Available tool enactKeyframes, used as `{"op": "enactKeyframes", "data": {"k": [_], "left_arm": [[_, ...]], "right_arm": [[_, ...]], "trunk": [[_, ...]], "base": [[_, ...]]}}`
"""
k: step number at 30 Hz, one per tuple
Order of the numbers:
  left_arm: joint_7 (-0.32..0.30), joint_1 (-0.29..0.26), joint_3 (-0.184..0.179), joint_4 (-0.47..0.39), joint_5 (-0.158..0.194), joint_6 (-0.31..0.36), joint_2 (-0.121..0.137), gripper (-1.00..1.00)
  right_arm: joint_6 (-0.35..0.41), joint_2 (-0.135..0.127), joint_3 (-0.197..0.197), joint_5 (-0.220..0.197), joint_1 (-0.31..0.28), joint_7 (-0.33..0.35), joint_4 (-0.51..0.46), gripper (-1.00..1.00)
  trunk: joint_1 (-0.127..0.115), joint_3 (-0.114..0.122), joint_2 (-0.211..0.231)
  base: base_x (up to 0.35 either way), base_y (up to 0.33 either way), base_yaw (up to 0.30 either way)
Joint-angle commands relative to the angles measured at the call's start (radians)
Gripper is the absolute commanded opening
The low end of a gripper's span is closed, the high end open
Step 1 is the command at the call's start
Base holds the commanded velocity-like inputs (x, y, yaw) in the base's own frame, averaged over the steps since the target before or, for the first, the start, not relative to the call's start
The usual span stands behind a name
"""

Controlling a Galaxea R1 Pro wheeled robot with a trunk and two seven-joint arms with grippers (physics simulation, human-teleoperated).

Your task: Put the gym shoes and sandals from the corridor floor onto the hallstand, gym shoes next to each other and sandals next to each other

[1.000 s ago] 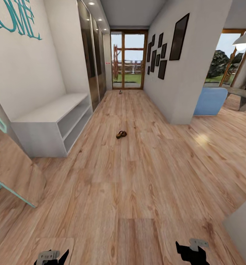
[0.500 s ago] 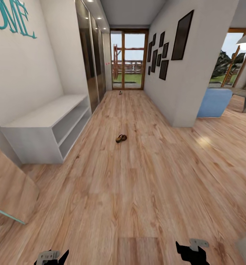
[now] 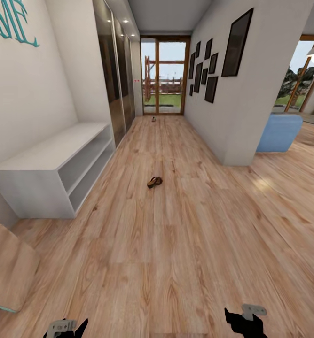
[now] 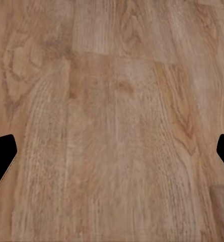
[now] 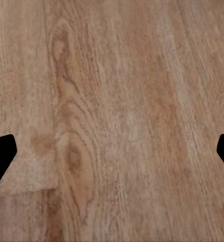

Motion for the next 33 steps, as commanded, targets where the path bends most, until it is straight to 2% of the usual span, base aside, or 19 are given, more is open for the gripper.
{"op": "enactKeyframes", "data": {"k": [1, 33], "left_arm": [[-0.009, -0.001, 0.004, 0.001, 0.005, 0.001, 0.000, 1.00], [-0.009, -0.001, 0.005, 0.001, 0.005, 0.001, 0.000, 1.00]], "right_arm": [[-0.003, 0.000, -0.009, 0.010, -0.001, 0.003, 0.001, 1.00], [-0.003, 0.000, -0.009, 0.010, -0.001, 0.002, 0.001, 1.00]], "trunk": [[0.000, -0.001, 0.000], [0.000, -0.001, 0.000]], "base": [[0.337, 0.000, 0.000], [0.337, 0.000, 0.000]]}}
